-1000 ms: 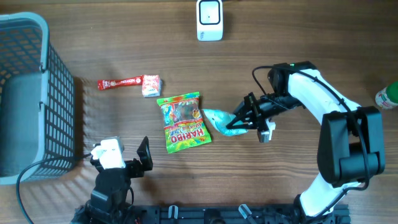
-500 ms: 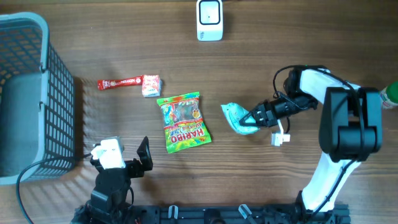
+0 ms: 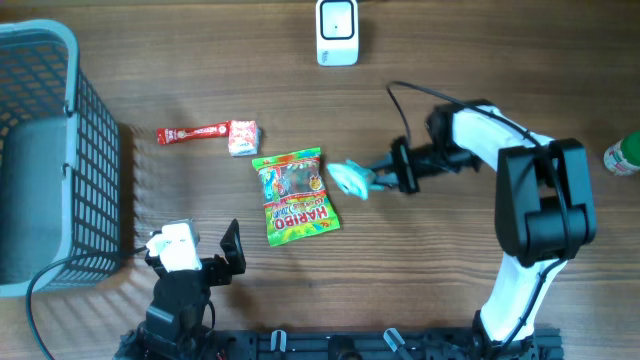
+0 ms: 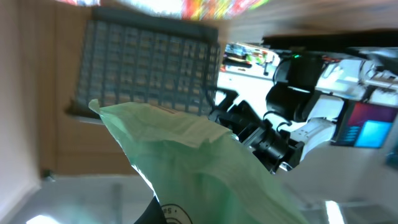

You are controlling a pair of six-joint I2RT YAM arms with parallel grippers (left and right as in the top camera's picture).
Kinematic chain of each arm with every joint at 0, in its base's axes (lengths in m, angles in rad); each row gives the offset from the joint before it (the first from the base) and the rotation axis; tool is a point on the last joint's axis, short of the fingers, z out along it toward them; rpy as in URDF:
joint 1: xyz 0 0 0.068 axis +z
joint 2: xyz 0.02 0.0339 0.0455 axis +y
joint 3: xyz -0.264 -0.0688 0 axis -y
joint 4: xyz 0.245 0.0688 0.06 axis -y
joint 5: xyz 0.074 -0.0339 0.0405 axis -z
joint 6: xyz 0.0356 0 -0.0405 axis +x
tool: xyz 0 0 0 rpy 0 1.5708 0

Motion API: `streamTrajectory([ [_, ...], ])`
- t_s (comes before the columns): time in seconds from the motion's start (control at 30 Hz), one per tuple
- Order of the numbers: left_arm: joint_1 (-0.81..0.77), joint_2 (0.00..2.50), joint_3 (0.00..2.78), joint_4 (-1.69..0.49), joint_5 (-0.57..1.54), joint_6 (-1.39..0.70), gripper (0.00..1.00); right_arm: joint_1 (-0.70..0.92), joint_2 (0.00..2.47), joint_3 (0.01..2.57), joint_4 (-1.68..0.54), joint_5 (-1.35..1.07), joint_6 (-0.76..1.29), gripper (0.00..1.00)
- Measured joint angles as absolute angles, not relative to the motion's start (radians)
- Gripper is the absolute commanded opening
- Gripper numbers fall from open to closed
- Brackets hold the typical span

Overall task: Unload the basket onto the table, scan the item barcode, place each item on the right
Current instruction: 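Raise the pouch to the scanner window with the right gripper, then carry the pouch right and drop it beside the jar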

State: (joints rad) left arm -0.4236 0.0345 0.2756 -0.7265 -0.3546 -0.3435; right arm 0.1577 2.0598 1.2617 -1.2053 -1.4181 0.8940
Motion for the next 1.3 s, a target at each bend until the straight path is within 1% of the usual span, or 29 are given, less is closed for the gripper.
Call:
streamTrajectory([
  [0.07, -0.424, 0.035, 0.276, -0.727, -0.354, -0.344, 1.0, 0.2, 2.038, 1.375, -1.103, -1.432, 0.988, 0.04],
  [0.13, -0.424, 0.034, 0.276, -0.727, -0.354, -0.344, 1.0, 0.222, 2.033, 1.526, -0.705, -1.385, 1.234, 0.05],
  [0.17, -0.424, 0.036, 0.276, -0.725, -0.355, -0.344, 1.0, 0.228, 2.023, 1.561, -0.437, -1.331, 1.354, 0.06],
  [0.2, -0.424, 0.036, 0.275, -0.726, -0.355, -0.344, 1.0, 0.234, 2.023, 1.611, -0.047, -1.212, 1.476, 0.06],
  [0.23, -0.425, 0.036, 0.275, -0.726, -0.355, -0.344, 1.0, 0.236, 2.021, 1.621, 0.198, -1.124, 1.506, 0.05],
  [0.27, -0.424, 0.035, 0.275, -0.727, -0.354, -0.344, 1.0, 0.238, 2.012, 1.634, 0.279, -1.036, 1.529, 0.05],
  [0.3, -0.424, 0.035, 0.275, -0.727, -0.355, -0.344, 1.0, 0.238, 1.999, 1.637, 0.276, -0.96, 1.543, 0.05],
  [0.4, -0.424, 0.035, 0.275, -0.727, -0.354, -0.344, 1.0, 0.252, 2.007, 1.635, 0.125, -0.737, 1.551, 0.05],
  [0.47, -0.424, 0.035, 0.275, -0.727, -0.355, -0.344, 1.0, 0.272, 2.026, 1.633, 0.119, -0.604, 1.547, 0.06],
  [0.57, -0.424, 0.035, 0.275, -0.727, -0.355, -0.344, 1.0, 0.319, 2.06, 1.633, 0.135, -0.473, 1.552, 0.07],
  [0.67, -0.424, 0.035, 0.275, -0.727, -0.355, -0.344, 1.0, 0.334, 2.156, 1.633, 0.194, -0.41, 1.607, 0.07],
  [0.7, -0.424, 0.035, 0.275, -0.727, -0.355, -0.344, 1.0, 0.333, 2.216, 1.633, 0.272, -0.401, 1.633, 0.07],
  [0.73, -0.424, 0.035, 0.275, -0.726, -0.355, -0.344, 1.0, 0.331, 2.257, 1.633, 0.301, -0.396, 1.647, 0.07],
  [0.87, -0.424, 0.035, 0.275, -0.727, -0.355, -0.344, 1.0, 0.331, 2.381, 1.675, 0.307, -0.388, 1.685, 0.08],
  [0.9, -0.424, 0.035, 0.275, -0.727, -0.355, -0.344, 1.0, 0.331, 2.401, 1.699, 0.307, -0.388, 1.69, 0.05],
  [1.0, -0.424, 0.035, 0.275, -0.727, -0.355, -0.344, 1.0, 0.329, 2.412, 1.75, 0.275, -0.388, 1.681, 0.05],
  [1.07, -0.424, 0.035, 0.275, -0.727, -0.355, -0.344, 1.0, 0.324, 2.412, 1.787, 0.192, -0.392, 1.652, 0.05],
  [1.13, -0.424, 0.035, 0.275, -0.727, -0.355, -0.344, 1.0, 0.298, 2.412, 1.802, 0.15, -0.432, 1.589, 0.05],
  [1.17, -0.424, 0.035, 0.275, -0.727, -0.355, -0.344, 1.0, 0.281, 2.406, 1.808, 0.087, -0.473, 1.56, 0.05],
  [1.2, -0.424, 0.035, 0.275, -0.726, -0.355, -0.344, 1.0, 0.262, 2.389, 1.812, -0.003, -0.511, 1.541, 0.05],
  [1.23, -0.424, 0.034, 0.275, -0.727, -0.355, -0.344, 1.0, 0.234, 2.359, 1.817, -0.153, -0.533, 1.521, 0.05],
  [1.27, -0.424, 0.033, 0.275, -0.727, -0.354, -0.344, 1.0, 0.201, 2.318, 1.821, -0.311, -0.54, 1.492, 0.05],
  [1.3, -0.424, 0.035, 0.275, -0.726, -0.355, -0.344, 1.0, 0.145, 2.241, 1.815, -0.535, -0.52, 1.438, 0.05],
])
